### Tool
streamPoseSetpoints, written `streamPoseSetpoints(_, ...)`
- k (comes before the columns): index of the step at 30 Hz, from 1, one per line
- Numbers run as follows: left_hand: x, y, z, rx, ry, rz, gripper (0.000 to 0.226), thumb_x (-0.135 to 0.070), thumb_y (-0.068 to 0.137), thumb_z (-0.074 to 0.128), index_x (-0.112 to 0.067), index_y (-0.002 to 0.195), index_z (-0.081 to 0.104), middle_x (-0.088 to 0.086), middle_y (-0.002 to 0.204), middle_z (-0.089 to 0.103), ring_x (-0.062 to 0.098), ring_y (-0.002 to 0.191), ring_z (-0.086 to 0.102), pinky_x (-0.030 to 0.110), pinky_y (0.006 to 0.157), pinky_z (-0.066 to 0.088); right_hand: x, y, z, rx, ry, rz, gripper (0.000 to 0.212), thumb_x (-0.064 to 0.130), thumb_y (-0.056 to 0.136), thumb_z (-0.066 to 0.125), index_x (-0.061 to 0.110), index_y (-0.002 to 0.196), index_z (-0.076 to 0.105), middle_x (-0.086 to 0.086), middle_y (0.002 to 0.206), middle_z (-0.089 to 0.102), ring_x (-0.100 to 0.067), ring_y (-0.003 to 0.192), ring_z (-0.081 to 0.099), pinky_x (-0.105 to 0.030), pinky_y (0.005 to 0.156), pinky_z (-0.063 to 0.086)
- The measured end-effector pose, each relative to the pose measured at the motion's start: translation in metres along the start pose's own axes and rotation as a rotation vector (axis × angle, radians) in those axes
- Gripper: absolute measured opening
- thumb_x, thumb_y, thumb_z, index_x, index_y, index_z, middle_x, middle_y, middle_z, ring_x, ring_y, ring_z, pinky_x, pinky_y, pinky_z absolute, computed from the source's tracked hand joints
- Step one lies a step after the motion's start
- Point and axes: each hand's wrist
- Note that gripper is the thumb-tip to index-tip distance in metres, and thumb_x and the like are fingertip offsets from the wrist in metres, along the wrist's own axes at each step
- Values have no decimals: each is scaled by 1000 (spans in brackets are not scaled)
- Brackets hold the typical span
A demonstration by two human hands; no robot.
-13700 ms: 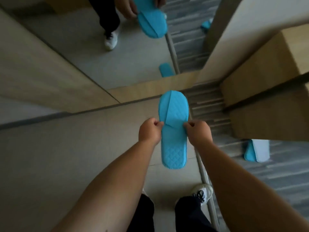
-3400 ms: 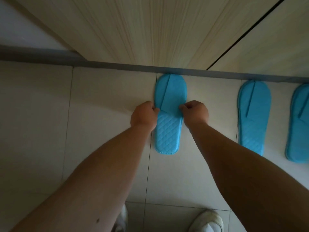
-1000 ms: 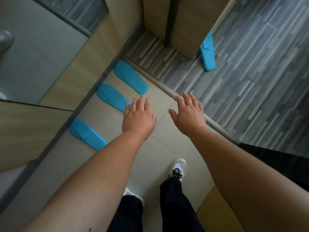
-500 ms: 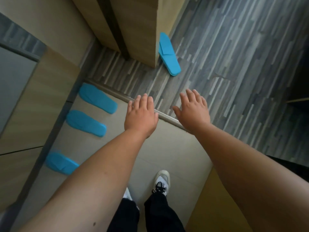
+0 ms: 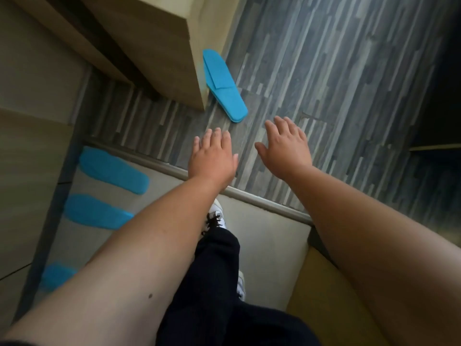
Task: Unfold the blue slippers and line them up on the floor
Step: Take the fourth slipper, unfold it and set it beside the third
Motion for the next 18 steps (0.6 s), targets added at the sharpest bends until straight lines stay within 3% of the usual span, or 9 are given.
streamPoseSetpoints(5, 3, 45, -3, 57, -37, -13, 63, -45, 94, 31, -11, 146, 22, 13, 154, 29, 31, 143, 23, 49, 115, 17, -4, 49, -7, -1, 13, 16, 64, 53, 95, 39, 17, 147, 30, -10, 154, 32, -30, 144, 22, -47, 115, 17)
streamPoseSetpoints(18, -2, 160, 37, 72, -335, -376, 52, -40, 94, 40, -9, 137, 37, 14, 145, 40, 32, 132, 38, 46, 104, 35, -19, 180, 36, 28, 87, -116, 61, 50, 95, 42, 15, 144, 35, -12, 151, 36, -32, 142, 24, -48, 113, 22)
Point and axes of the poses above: each hand's wrist, its own y-axis towards the middle knuckle, its own z-axis out of the palm, x = y × z
